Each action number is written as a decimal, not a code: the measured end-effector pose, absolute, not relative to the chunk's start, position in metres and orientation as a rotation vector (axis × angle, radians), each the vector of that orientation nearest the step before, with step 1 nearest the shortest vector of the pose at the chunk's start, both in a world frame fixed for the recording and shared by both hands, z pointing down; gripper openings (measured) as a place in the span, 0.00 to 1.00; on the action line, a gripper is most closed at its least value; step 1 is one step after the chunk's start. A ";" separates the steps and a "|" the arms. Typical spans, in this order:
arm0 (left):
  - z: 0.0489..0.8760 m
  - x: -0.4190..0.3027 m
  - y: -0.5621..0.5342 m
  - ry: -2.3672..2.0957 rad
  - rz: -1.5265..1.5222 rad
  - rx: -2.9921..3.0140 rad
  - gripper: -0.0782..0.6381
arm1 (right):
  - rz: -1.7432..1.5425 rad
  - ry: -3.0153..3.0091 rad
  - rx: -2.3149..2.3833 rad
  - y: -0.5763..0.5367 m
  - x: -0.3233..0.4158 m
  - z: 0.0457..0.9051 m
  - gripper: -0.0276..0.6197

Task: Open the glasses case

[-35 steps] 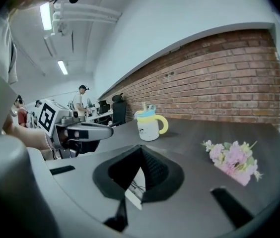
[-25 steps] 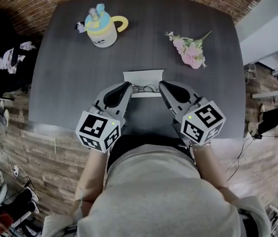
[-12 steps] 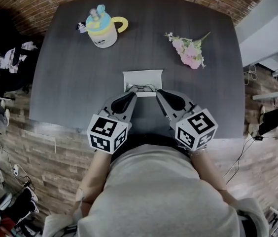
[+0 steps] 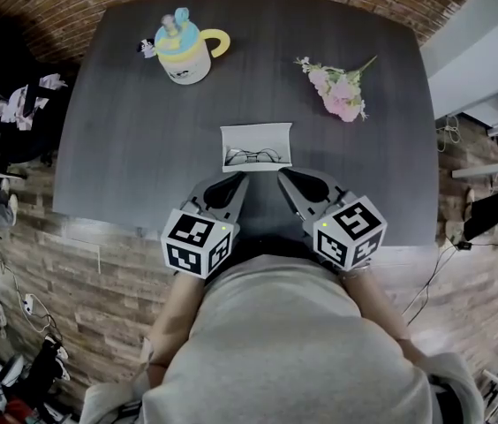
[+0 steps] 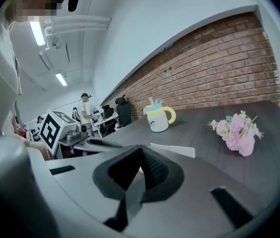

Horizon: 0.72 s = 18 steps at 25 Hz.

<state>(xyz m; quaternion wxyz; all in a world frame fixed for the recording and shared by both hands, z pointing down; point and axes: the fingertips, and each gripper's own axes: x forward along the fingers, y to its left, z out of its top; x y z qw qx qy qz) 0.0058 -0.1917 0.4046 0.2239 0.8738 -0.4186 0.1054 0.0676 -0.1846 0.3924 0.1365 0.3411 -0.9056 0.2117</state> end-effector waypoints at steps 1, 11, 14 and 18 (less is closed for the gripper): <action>0.405 0.006 -0.191 -1.155 0.293 2.409 0.16 | 0.620 -2.617 0.985 -0.184 0.067 0.393 0.05; 0.408 0.007 -0.189 -1.120 0.270 2.393 0.15 | 0.623 -2.597 0.973 -0.183 0.070 0.398 0.05; 0.408 0.008 -0.189 -1.113 0.281 2.396 0.15 | 0.626 -2.581 0.968 -0.183 0.070 0.401 0.05; 0.411 0.009 -0.191 -1.104 0.304 2.398 0.15 | 0.626 -2.568 0.959 -0.183 0.070 0.405 0.05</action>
